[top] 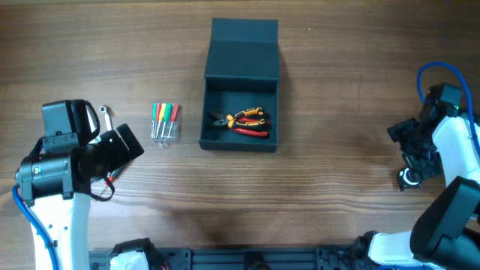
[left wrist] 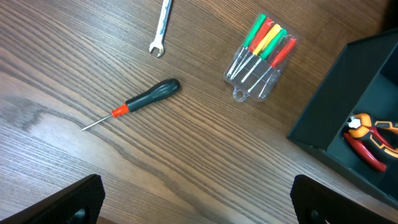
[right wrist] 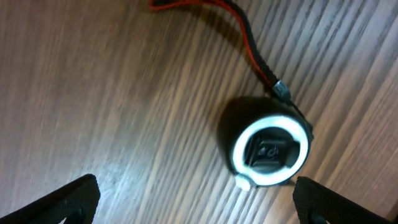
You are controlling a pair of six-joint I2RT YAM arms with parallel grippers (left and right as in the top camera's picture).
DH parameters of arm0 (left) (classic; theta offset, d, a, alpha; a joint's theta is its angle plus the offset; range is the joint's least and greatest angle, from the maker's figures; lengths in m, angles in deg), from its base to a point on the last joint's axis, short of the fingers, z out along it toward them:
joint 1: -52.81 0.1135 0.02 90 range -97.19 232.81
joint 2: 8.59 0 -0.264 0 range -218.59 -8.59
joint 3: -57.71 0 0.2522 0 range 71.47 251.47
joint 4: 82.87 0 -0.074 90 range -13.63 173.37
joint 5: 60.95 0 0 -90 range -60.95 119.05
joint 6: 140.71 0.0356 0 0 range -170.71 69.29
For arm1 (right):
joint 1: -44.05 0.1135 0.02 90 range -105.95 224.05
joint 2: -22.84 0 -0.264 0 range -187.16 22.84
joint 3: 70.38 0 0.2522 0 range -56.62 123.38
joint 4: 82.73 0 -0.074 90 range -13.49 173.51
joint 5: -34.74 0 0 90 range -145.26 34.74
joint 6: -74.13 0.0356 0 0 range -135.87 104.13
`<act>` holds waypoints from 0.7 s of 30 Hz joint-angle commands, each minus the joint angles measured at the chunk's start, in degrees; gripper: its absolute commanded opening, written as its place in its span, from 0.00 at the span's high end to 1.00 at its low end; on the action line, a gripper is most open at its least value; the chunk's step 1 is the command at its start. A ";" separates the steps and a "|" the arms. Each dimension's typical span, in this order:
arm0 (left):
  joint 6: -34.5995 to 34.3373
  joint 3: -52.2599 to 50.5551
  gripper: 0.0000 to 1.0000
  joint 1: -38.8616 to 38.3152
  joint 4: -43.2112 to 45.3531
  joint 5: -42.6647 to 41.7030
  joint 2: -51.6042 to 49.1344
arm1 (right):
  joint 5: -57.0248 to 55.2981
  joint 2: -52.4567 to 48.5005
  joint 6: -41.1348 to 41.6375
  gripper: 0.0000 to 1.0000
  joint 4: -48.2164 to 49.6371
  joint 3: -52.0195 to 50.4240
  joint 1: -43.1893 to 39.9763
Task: Pack container
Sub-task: 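Move the right gripper over the black round cable item, then grasp the black round item with the right gripper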
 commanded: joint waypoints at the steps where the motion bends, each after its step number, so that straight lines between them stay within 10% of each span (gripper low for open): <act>1: -0.74 1.01 0.00 0.46 0.00 -0.72 0.63 | 1.57 0.33 -3.54 0.00 2.43 -2.29 -1.70; 21: -0.74 1.01 0.00 0.46 -1.25 -0.70 0.63 | 2.45 0.31 -0.61 0.00 1.31 -3.39 -2.25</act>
